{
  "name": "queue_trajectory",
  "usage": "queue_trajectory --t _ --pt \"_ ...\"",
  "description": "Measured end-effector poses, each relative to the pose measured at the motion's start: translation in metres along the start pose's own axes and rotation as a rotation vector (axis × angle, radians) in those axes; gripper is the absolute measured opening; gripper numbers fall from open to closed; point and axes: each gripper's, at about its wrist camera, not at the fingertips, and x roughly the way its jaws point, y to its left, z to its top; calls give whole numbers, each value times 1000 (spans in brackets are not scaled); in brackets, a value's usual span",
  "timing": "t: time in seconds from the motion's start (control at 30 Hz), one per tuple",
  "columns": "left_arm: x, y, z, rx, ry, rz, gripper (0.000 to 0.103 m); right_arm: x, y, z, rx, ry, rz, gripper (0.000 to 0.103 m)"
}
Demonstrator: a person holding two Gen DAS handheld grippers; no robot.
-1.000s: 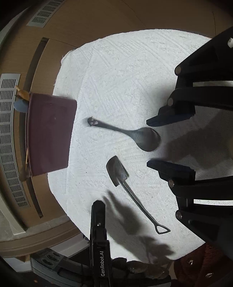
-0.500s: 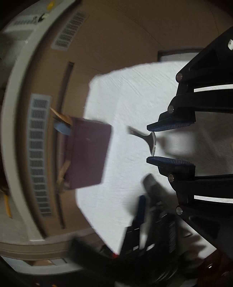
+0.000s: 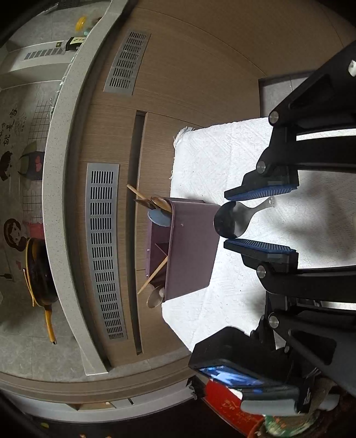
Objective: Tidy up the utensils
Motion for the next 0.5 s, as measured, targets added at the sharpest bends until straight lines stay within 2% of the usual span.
queue_trajectory --t 0.07,0.23,0.33,0.5 --pt "-8 6 -4 -24 -64 -13 33 -8 1 1 4 -10 6 26" --pt "-56 24 -6 -88 -240 -77 33 -22 -1 7 8 -32 16 26" --pt "-83 32 -6 -109 -332 -81 33 -28 -2 12 30 -44 34 26" --pt "-105 48 -2 -156 -407 -93 33 -32 1 18 45 -61 47 26"
